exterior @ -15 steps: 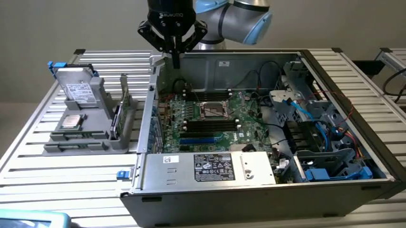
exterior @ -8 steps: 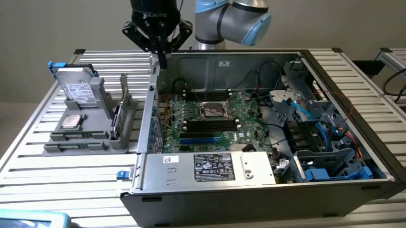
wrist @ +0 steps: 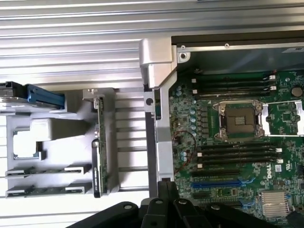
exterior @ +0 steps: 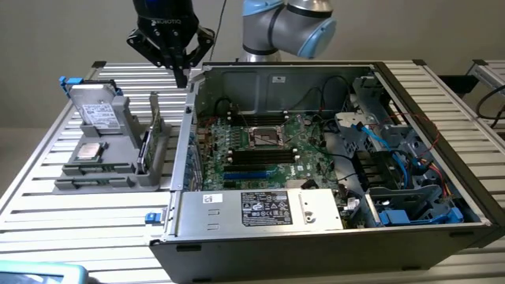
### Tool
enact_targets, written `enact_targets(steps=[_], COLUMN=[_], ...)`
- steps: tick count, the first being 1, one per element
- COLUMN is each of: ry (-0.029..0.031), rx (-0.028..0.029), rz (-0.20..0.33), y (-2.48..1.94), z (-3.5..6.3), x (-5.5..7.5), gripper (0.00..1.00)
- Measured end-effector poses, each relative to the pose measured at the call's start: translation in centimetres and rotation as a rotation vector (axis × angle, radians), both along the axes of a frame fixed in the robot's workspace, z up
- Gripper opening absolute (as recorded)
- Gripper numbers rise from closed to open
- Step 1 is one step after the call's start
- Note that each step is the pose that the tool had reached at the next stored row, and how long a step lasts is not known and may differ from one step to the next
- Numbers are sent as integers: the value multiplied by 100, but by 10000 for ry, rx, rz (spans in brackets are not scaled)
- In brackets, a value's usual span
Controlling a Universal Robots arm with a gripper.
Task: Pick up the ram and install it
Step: 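Reach for the ram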
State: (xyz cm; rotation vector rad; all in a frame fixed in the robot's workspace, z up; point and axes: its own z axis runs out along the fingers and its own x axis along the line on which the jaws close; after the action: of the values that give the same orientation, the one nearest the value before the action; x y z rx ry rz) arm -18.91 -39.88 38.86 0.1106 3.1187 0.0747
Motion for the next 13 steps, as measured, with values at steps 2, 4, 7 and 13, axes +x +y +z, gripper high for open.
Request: enact_targets(steps=[2, 4, 7, 13], ry=[6, 10, 11, 11], rx=[-2, -7, -15, -25], rz=[1, 0, 1, 0], y=[0, 0, 0, 0], z=[-17, -39, -79, -176], x=[-91, -182, -316, -593], gripper=[11, 11, 11, 11])
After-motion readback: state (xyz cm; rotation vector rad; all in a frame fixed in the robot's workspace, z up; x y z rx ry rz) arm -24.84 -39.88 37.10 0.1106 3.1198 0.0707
